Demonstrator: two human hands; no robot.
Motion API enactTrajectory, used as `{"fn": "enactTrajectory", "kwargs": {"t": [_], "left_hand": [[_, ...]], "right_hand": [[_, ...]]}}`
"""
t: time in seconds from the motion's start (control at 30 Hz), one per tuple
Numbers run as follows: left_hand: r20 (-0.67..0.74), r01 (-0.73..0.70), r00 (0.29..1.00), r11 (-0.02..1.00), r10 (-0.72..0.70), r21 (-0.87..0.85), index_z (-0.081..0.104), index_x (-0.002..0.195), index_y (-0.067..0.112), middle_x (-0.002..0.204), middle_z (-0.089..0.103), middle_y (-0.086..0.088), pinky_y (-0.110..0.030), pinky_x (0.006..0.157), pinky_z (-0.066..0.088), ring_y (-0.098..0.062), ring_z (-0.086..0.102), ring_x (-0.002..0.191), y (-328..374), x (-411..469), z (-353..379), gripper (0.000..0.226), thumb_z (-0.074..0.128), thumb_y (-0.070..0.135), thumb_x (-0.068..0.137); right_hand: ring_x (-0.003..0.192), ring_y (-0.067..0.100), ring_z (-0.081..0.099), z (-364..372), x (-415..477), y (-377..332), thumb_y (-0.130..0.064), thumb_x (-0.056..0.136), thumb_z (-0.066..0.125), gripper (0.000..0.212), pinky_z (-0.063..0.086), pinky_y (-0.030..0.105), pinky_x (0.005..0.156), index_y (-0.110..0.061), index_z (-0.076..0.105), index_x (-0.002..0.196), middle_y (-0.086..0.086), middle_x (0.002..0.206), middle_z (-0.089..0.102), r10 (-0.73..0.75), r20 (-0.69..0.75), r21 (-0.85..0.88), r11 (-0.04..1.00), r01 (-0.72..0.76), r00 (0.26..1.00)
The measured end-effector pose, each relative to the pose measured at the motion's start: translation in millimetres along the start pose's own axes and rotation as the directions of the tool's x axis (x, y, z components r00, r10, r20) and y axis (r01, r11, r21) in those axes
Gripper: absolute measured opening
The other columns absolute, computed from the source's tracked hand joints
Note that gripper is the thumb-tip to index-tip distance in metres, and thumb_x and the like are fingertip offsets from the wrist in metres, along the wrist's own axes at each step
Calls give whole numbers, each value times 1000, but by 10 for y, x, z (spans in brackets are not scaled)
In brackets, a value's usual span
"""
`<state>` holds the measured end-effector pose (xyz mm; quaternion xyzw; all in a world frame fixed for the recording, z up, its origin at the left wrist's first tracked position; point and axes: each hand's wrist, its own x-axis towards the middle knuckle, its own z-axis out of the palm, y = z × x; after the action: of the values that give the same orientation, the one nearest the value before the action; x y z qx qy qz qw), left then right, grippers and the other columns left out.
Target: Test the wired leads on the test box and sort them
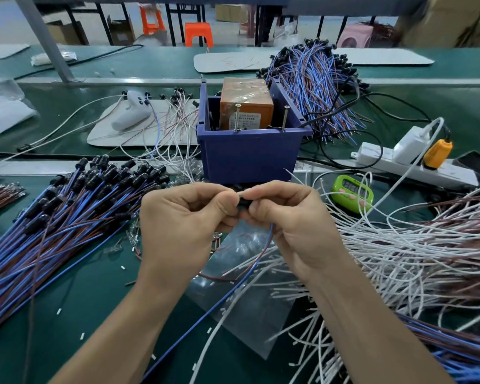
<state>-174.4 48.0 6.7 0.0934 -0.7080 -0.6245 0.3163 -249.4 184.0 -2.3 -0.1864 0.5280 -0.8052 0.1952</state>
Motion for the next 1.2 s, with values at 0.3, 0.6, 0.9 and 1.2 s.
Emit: {"fn": "enactTrajectory", "kwargs": {"t": [0.3,0.6,0.9,1.2], "left_hand": [[282,407,894,894,-348,-187,84,77,14,73,76,-16,-20,55,57,-16,72,58,59,165,-165,29,83,31,55],[308,418,867,908,-393,-17,83,74,18,72,76,-14,-22,53,57,-16,71,56,12,192,-188,15,78,28,64],[391,347,843,929,-369,129,78,69,11,60,69,-12,-20,42,46,-16,61,45,75,181,-232,24,74,33,78],[345,280,889,954,-301,109,77,69,4,56,68,-16,-24,41,50,-21,64,43,18,139,-184,20,73,4,89]], "right_hand": [[82,25,75,48,-10,-41,10,74,64,25,59,28,75,-10,80,75,14,84,77,-59,-4,-5,998,59,998],[79,19,74,81,-17,1,17,76,69,31,57,25,74,-12,79,77,10,82,77,-155,-50,-160,976,145,987],[82,23,77,13,-13,-51,10,70,75,27,59,27,74,-13,81,82,9,84,79,-134,27,-220,966,137,991],[80,23,77,-32,-23,-86,16,73,74,30,59,27,74,-12,82,82,6,81,79,-133,85,-379,912,156,987]]}}
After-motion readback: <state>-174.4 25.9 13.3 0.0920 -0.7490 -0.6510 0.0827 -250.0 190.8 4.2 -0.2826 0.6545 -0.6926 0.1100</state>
